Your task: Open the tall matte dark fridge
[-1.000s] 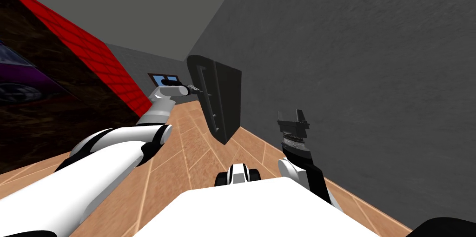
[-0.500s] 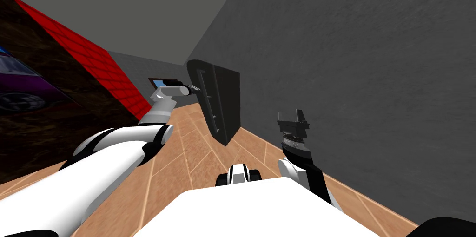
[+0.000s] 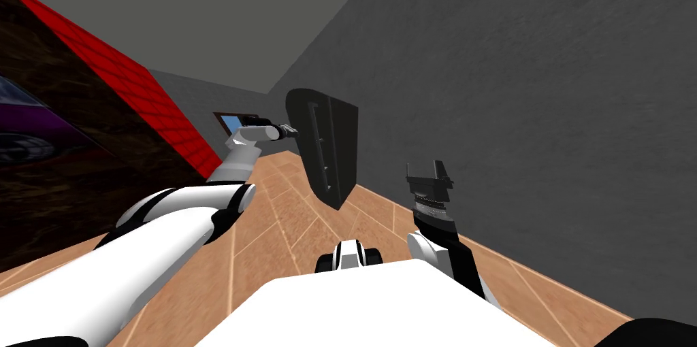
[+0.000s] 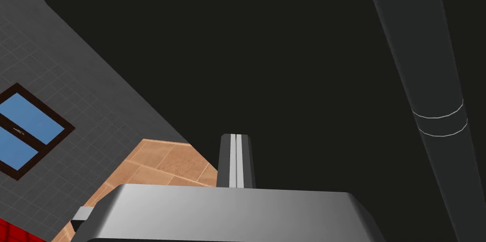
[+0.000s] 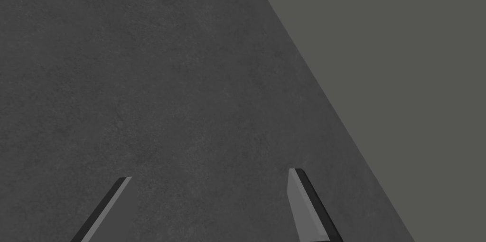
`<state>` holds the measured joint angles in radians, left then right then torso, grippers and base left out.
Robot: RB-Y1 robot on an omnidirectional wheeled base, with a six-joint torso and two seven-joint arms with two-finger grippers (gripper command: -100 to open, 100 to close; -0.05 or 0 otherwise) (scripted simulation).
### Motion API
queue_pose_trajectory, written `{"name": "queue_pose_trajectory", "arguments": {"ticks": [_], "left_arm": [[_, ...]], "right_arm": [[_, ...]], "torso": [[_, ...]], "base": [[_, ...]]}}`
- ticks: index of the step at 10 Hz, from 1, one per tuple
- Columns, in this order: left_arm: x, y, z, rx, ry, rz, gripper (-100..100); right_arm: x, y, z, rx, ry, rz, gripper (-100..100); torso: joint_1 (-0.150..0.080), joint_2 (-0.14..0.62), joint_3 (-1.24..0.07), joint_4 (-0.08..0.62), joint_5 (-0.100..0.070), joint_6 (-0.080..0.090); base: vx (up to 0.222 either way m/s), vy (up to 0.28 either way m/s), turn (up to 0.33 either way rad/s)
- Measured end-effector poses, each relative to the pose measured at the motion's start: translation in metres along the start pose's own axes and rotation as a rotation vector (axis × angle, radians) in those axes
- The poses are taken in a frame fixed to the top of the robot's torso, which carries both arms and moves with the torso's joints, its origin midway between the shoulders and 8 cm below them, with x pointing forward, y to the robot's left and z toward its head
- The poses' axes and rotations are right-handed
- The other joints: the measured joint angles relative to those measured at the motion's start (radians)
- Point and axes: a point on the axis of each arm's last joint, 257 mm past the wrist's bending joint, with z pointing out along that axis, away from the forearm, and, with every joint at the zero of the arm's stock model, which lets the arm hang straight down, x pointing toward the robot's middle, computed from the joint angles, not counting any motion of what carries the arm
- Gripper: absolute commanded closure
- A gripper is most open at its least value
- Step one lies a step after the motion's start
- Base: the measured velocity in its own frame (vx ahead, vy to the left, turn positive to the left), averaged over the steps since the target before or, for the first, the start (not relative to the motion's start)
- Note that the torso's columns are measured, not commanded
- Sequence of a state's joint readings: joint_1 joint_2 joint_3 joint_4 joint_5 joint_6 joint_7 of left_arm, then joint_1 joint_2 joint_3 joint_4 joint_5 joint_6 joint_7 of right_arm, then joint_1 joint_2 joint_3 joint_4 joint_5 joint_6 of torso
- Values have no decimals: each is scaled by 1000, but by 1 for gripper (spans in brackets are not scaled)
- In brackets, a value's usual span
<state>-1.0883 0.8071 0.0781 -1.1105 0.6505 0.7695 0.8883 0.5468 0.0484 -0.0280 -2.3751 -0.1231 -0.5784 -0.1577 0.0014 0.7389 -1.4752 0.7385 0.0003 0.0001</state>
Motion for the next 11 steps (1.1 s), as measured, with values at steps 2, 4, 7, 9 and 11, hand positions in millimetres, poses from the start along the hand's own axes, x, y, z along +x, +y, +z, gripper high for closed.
{"name": "queue_pose_trajectory", "arguments": {"ticks": [2, 4, 7, 9, 11], "left_arm": [[10, 12, 1, -26, 18, -3, 100], [23, 27, 1, -56, 43, -3, 100], [40, 47, -1, -103, 78, -4, 100], [53, 63, -4, -139, 107, -4, 100], [55, 70, -4, -151, 114, -4, -100]], "right_arm": [[0, 0, 0, 0, 0, 0, 0], [0, 0, 0, 0, 0, 0, 0], [0, 0, 0, 0, 0, 0, 0], [0, 0, 0, 0, 0, 0, 0], [0, 0, 0, 0, 0, 0, 0]], "torso": [[-2, -3, -2, -1, -1, 0], [-5, 0, 0, 0, -1, 0], [-2, -2, -2, -1, 0, -1], [0, 1, 1, 0, 0, 0], [-12, -4, -2, -1, -3, 0]], "base": [[-104, 354, -68], [-104, 279, -45], [-95, 329, -63], [-132, 320, -68], [-8, 20, -42]]}}
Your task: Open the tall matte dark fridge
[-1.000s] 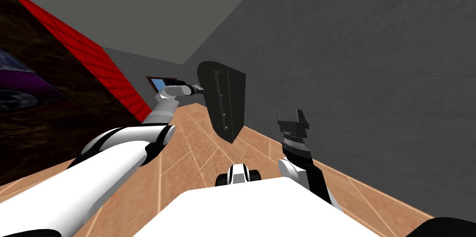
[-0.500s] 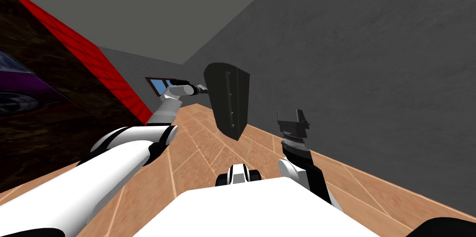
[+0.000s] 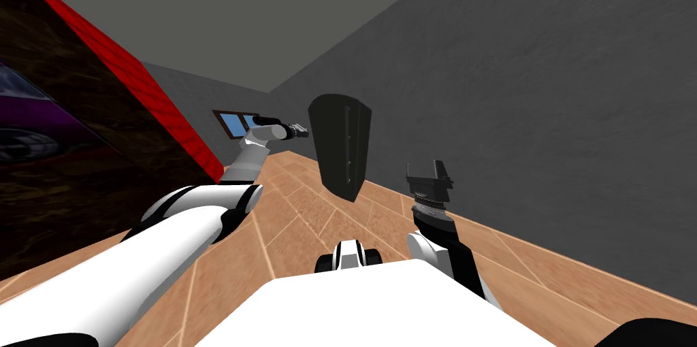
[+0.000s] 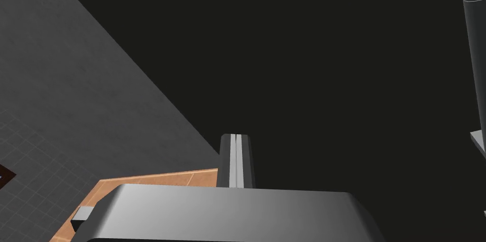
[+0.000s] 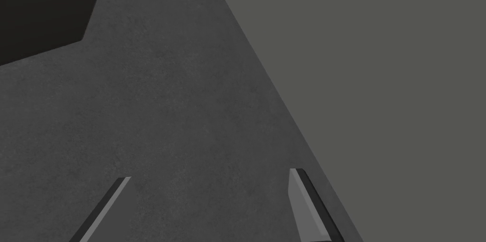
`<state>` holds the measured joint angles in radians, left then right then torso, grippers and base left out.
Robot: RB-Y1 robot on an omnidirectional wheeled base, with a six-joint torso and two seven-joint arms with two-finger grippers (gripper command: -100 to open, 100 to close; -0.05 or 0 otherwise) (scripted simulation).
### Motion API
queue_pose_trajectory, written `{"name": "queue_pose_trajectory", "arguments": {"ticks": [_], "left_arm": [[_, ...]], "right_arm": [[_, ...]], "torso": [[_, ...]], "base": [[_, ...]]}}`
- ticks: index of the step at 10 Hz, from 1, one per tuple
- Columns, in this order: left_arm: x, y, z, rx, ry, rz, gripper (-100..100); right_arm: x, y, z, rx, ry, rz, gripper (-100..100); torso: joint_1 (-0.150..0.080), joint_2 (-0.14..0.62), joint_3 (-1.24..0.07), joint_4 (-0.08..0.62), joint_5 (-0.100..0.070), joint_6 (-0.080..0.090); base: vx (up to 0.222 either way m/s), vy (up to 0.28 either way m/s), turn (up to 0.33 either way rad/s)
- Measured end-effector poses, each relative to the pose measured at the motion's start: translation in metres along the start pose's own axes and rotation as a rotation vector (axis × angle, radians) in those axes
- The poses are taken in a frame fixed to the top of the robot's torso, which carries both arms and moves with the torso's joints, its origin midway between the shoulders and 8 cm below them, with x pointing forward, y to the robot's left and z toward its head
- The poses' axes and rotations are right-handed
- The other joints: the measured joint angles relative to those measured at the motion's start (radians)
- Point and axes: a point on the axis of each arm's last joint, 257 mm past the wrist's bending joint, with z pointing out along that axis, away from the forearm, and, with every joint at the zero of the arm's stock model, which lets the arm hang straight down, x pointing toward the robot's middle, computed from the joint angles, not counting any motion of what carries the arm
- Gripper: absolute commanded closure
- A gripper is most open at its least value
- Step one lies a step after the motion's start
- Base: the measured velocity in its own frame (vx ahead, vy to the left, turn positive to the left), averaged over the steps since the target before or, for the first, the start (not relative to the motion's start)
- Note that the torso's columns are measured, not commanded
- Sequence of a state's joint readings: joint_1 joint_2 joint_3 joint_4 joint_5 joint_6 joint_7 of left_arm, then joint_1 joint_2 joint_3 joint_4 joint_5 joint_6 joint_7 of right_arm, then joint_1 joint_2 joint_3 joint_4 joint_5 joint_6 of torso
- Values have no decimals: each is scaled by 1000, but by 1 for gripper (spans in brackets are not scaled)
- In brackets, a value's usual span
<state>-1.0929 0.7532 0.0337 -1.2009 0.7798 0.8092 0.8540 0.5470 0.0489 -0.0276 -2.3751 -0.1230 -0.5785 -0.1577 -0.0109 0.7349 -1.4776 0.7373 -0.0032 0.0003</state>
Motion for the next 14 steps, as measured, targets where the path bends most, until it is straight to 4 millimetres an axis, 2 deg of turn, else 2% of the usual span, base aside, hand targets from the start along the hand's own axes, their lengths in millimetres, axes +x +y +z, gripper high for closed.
{"name": "queue_pose_trajectory", "arguments": {"ticks": [2, 5, 11, 14], "left_arm": [[0, 2, 1, -3, -1, -6, -100], [3, 7, 4, -11, -1, -16, -100], [8, 17, 9, -28, -4, -38, -100], [10, 17, 9, -29, -5, -38, -100]], "right_arm": [[0, 0, 0, 0, 0, 0, 0], [0, 0, 0, 0, 0, 0, 0], [0, 0, 0, 0, 0, 0, 0], [0, 0, 0, 0, 0, 0, 0]], "torso": [[-4, -5, -4, -2, -2, 1], [13, 4, 2, 1, 4, 0], [11, 3, 2, 1, 3, 0], [16, 3, 2, 1, 5, -1]], "base": [[93, -181, -56], [114, -198, -68], [113, -190, -69], [76, -56, -17]]}}
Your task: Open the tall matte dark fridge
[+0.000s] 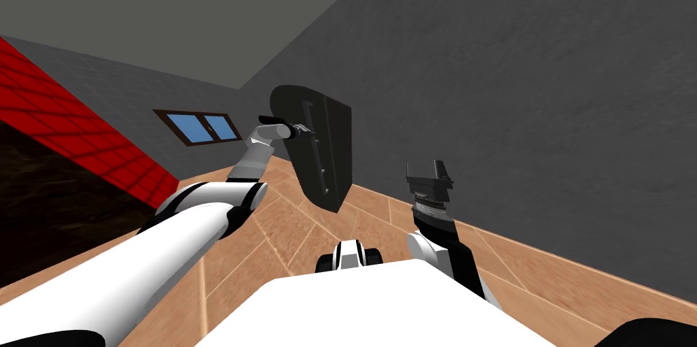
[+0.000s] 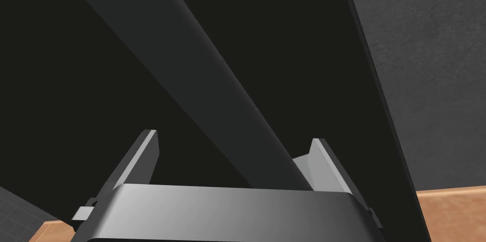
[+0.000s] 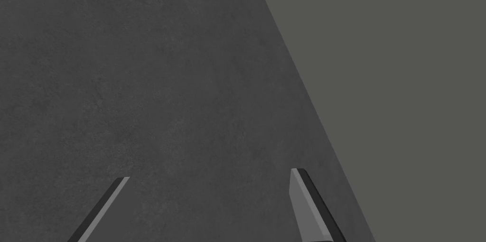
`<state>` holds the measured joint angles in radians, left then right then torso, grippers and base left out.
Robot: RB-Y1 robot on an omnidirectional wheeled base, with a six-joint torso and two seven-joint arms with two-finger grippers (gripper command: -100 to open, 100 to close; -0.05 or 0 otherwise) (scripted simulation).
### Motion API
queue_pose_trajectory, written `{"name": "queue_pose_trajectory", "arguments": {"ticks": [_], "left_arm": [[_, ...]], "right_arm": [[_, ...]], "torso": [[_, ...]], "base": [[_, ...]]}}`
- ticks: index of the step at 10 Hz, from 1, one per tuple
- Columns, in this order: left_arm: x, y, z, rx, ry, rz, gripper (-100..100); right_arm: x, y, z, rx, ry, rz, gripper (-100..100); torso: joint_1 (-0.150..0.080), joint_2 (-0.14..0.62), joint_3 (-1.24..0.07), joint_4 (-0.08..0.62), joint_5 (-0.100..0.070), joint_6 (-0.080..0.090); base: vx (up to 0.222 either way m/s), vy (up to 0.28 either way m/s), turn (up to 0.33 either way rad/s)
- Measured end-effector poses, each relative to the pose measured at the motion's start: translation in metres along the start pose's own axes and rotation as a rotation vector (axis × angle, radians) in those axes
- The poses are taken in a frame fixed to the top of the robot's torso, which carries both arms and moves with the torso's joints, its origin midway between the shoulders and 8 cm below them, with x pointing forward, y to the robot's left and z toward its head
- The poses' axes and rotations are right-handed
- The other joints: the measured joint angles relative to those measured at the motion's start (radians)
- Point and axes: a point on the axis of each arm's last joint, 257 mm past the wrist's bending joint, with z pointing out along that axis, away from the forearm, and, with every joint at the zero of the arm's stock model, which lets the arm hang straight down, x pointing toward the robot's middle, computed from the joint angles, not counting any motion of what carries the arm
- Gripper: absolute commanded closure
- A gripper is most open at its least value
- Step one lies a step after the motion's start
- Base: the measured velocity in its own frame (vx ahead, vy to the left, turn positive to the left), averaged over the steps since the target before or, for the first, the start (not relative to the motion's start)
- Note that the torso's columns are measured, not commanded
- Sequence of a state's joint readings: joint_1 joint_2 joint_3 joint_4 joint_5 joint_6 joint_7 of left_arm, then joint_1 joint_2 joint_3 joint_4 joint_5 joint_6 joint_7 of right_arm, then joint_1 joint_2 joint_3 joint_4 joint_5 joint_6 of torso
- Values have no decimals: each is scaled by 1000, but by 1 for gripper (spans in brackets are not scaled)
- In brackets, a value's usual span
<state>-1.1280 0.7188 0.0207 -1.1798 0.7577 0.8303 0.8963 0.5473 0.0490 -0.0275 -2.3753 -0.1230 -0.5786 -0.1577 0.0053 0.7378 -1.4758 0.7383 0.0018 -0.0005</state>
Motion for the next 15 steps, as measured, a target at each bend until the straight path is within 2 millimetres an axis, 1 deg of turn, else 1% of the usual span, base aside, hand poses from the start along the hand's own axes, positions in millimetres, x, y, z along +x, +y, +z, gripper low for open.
{"name": "queue_pose_trajectory", "arguments": {"ticks": [1, 2, 3, 5, 7, 8, 9, 11, 12, 14, 15], "left_arm": [[0, 0, 0, 0, 0, 0, 100], [0, 4, 1, -7, -2, -1, 100], [4, 10, 3, -26, 6, -9, 100], [16, 25, 1, -51, 31, -3, 100], [29, 51, 2, -108, 62, 0, 100], [36, 60, 1, -128, 71, 4, 100], [40, 68, 0, -148, 79, 5, 100], [55, 85, -4, -194, 115, 8, 100], [65, 96, -7, -221, 135, 13, 100], [73, 113, -11, -254, 153, 19, 100], [83, 124, -15, -276, 170, 22, 100]], "right_arm": [[0, 0, 0, 0, 0, 0, 0], [0, 0, 0, 0, 0, 0, 0], [0, 0, 0, 0, 0, 0, 0], [0, 0, 0, 0, 0, 0, 0], [0, 0, 0, 0, 1, 0, 0], [0, 0, 0, 0, 0, 0, 0], [0, 0, 0, 0, 0, 0, 0], [0, 0, 0, 0, 1, 0, 0], [0, 0, 0, 0, 1, 0, 0], [0, 0, 0, 0, 0, 0, 0], [0, 0, 0, 0, 0, 0, 0]], "torso": [[-1, 1, 0, 0, 0, 0], [-1, 2, 0, 1, -1, -1], [5, 3, 1, 3, -1, -1], [4, 4, 2, 2, 1, -4], [9, 0, -1, 3, 2, -5], [4, -2, -3, 3, 2, -8], [1, -3, -4, 3, 1, -7], [5, -2, -2, 4, 1, -5], [4, -1, -2, 4, 1, -4], [-5, -6, -5, 3, -2, -2], [-2, -3, -4, 4, -2, -1]], "base": [[4, -9, -10], [-44, 154, -38], [-69, 188, -64], [-113, 272, -36], [-125, 369, -66], [-154, 237, -1], [-153, 333, -18], [-150, 380, -60], [-109, 292, -32], [-72, 298, -17], [-48, 170, -52]]}}
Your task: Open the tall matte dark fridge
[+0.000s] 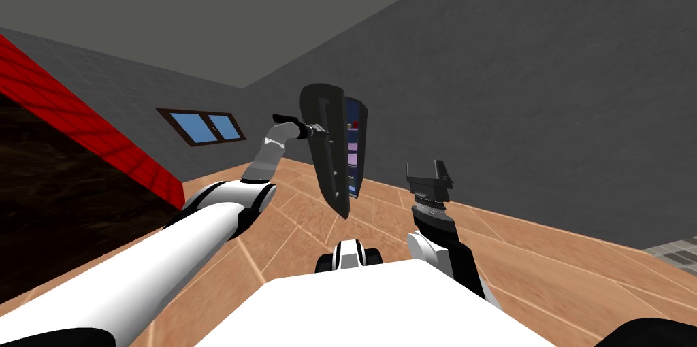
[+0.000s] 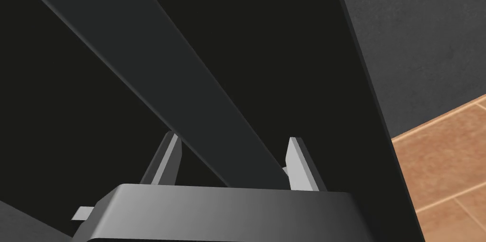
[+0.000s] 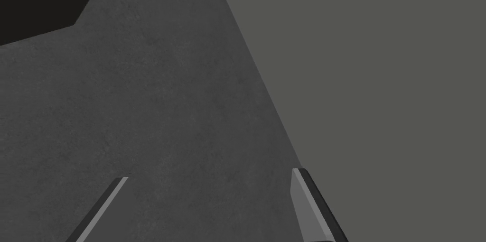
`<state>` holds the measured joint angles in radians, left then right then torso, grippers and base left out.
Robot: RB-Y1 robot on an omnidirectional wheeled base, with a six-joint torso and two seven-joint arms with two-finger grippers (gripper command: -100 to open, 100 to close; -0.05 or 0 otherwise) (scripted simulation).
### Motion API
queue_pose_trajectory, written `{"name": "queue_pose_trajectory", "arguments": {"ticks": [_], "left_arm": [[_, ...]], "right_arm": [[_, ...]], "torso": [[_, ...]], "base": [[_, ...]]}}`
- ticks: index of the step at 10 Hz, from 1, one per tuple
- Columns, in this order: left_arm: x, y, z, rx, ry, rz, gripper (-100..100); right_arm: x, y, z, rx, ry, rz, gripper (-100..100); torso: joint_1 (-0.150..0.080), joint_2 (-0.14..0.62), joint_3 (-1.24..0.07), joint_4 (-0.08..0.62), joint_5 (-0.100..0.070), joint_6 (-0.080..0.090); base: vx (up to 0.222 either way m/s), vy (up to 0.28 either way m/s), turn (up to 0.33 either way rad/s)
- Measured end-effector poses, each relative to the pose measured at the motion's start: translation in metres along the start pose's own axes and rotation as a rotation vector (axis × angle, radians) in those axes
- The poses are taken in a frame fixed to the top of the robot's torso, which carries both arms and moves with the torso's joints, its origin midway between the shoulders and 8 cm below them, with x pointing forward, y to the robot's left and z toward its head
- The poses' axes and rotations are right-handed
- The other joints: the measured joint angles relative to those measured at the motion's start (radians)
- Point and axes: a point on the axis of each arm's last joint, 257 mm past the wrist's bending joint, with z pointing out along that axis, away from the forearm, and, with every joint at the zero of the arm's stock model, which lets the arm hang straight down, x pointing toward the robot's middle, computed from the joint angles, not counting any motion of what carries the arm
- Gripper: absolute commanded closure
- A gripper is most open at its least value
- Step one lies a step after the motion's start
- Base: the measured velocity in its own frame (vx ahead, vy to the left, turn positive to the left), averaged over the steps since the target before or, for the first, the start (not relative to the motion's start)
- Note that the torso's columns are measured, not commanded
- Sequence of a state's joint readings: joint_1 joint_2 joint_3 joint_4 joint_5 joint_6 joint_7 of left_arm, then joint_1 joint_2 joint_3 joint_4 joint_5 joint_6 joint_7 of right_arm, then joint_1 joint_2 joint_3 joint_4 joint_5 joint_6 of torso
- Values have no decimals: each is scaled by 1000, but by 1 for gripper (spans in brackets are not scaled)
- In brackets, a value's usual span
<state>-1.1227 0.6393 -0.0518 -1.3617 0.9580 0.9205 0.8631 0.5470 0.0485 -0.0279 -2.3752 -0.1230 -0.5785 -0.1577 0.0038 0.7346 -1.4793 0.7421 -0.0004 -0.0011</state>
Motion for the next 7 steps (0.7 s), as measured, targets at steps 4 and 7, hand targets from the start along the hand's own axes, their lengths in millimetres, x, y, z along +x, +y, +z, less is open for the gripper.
{"name": "queue_pose_trajectory", "arguments": {"ticks": [4, 7], "left_arm": [[17, 27, 3, -64, 38, -2, 100], [29, 51, 5, -119, 66, 1, 100]], "right_arm": [[0, 0, 0, 0, 0, 0, 0], [0, 0, 0, 0, 0, 0, 0]], "torso": [[0, 0, 1, -4, 1, -1], [3, -4, -3, -4, 3, -2]], "base": [[-29, 262, -53], [-42, 276, -43]]}}
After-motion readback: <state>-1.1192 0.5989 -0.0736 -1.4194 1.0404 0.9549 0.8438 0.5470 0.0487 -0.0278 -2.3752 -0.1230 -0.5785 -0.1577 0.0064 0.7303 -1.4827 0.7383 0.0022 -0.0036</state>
